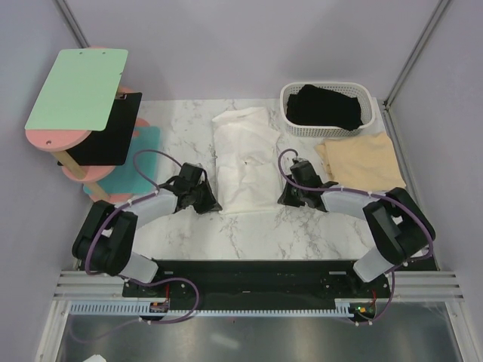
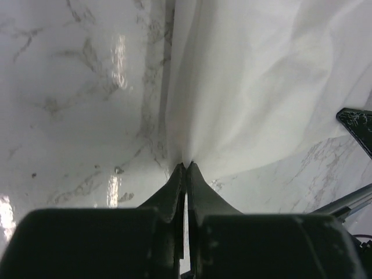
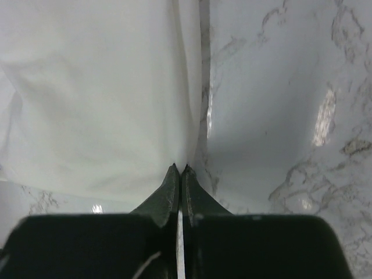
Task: Fold and stack the t-shirts
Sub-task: Grab one side of the 2/3 rectangular tshirt with both arms, then fold the long partially folded tshirt into a neat square, then smooth out wrinkles on the folded tshirt
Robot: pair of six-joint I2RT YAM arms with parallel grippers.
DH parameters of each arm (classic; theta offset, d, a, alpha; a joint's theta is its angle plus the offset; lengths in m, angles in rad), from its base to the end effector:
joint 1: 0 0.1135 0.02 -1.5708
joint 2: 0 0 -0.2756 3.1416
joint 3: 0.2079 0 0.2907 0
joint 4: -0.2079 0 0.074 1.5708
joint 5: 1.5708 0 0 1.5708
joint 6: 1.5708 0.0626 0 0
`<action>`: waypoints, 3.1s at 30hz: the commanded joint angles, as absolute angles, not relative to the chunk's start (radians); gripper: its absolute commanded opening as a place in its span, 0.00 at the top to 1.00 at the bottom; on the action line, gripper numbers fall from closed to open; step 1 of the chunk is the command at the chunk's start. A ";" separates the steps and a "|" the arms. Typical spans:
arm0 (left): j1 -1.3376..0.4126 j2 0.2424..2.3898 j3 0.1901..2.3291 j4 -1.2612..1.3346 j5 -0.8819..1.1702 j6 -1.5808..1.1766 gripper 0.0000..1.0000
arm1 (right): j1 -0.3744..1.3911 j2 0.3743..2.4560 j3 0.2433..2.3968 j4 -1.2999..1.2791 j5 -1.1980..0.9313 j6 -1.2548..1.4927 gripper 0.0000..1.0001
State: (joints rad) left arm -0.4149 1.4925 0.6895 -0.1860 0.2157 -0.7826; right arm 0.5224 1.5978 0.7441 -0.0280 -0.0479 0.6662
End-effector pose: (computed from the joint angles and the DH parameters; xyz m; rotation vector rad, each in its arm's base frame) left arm 0.2814 -0.1386 0.1124 -0.4068 2.6657 -0.6958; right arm 0.2987 0.1754 0.1087 0.1607 2.5345 0.5607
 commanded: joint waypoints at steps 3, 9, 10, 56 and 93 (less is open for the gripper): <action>-0.532 1.290 0.606 -0.256 0.180 -0.882 0.98 | 0.587 1.434 0.603 -0.121 -0.090 0.701 1.00; -0.653 1.184 0.604 -0.374 0.132 -0.948 0.98 | 0.753 1.278 0.551 -0.172 -0.006 0.747 1.00; -0.657 1.172 0.612 -0.388 0.127 -0.951 0.98 | 0.777 1.244 0.557 -0.184 0.018 0.750 1.00; -0.259 2.017 1.793 -0.594 0.159 -0.641 0.98 | 0.385 2.245 1.966 -0.136 0.115 0.345 0.94; -0.394 1.861 1.348 -0.106 0.284 -0.695 0.98 | 0.376 1.934 1.485 -0.025 0.068 0.348 1.00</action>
State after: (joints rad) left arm -0.3969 1.8938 1.3437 -0.2432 0.2127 -0.6777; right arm 0.3767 1.8942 1.4513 -0.0502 0.1295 0.3264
